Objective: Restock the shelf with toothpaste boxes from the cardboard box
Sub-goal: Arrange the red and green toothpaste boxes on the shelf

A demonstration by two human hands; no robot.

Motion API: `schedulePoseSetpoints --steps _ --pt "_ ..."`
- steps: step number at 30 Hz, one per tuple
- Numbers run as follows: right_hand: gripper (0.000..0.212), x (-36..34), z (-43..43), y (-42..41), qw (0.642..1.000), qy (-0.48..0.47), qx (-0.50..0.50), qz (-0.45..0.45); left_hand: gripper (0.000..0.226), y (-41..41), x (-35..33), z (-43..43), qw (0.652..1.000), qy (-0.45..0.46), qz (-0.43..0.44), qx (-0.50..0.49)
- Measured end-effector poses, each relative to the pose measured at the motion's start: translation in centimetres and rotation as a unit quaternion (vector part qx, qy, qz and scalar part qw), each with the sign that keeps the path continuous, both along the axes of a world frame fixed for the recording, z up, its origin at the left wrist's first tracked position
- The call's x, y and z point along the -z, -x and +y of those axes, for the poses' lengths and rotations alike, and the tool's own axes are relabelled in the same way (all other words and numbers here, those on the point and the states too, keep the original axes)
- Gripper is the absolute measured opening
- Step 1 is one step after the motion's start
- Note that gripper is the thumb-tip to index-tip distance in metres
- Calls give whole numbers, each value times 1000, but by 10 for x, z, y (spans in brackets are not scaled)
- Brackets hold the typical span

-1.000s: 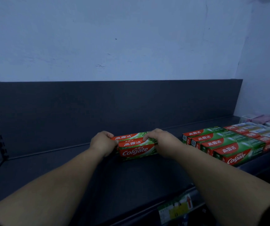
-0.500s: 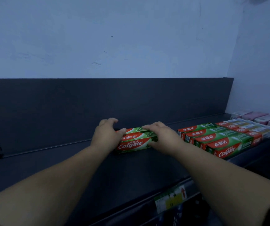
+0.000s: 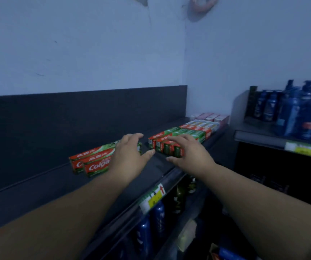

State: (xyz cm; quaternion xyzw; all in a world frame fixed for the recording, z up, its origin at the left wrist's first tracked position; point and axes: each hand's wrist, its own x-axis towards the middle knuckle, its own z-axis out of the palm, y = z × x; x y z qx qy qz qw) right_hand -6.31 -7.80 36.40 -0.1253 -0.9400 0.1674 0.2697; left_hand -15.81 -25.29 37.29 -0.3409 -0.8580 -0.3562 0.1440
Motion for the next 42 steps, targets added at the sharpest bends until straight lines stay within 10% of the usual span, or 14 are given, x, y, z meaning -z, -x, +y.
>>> schedulePoseSetpoints --steps 19,42 --pt "60 193 134 -271 929 187 276 -160 57 -177 203 166 961 123 -166 184" --pt "66 419 135 -397 781 399 383 -289 74 -333 430 227 822 390 -334 246"
